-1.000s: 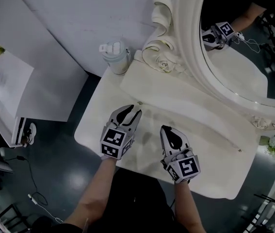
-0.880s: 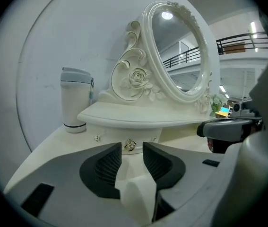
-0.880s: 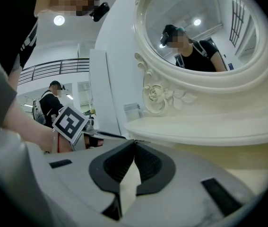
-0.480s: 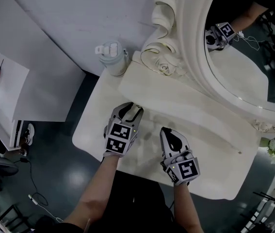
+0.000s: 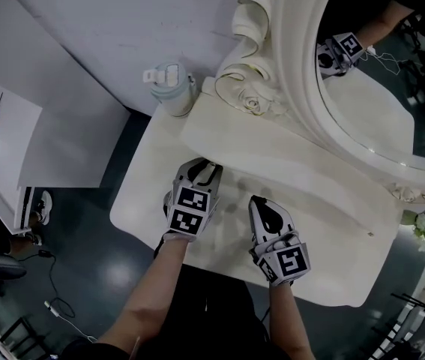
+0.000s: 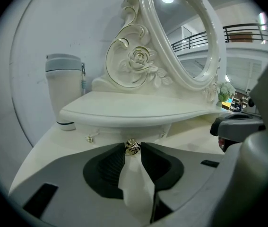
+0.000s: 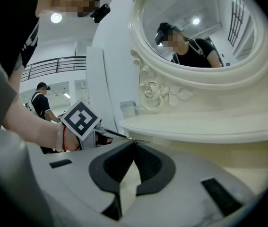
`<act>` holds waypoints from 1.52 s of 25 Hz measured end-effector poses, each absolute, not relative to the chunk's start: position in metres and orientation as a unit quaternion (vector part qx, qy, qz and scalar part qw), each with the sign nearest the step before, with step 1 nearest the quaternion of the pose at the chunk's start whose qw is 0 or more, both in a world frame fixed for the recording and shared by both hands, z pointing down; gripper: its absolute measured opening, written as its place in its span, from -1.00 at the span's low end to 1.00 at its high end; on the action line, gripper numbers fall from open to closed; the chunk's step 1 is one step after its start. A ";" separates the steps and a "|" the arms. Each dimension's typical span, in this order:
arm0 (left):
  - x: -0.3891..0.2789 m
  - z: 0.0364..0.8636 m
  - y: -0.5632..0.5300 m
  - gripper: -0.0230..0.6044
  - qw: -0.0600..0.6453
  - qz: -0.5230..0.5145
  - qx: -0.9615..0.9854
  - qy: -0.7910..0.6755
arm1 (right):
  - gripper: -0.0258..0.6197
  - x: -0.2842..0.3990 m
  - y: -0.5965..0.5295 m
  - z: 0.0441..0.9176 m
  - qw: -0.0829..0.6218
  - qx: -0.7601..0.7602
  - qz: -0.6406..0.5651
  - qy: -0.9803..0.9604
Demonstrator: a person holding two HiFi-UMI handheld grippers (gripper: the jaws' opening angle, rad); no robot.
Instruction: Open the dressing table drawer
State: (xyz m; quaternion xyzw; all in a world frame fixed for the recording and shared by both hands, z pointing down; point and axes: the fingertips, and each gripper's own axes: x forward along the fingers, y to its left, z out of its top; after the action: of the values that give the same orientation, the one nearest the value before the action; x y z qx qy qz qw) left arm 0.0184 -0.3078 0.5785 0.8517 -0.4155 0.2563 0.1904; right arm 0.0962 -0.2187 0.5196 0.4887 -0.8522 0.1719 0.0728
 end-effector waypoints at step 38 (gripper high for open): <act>-0.001 0.582 -0.268 -0.58 0.204 0.260 0.846 -0.418 | -0.90 0.098 -0.185 0.515 0.061 0.490 0.175 -0.852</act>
State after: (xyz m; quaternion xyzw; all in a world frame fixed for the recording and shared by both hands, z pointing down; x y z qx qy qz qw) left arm -0.0009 -0.2684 0.5818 0.8463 -0.4179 0.2598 0.2038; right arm 0.0976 -0.1845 0.5149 0.4896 -0.8521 0.1747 0.0614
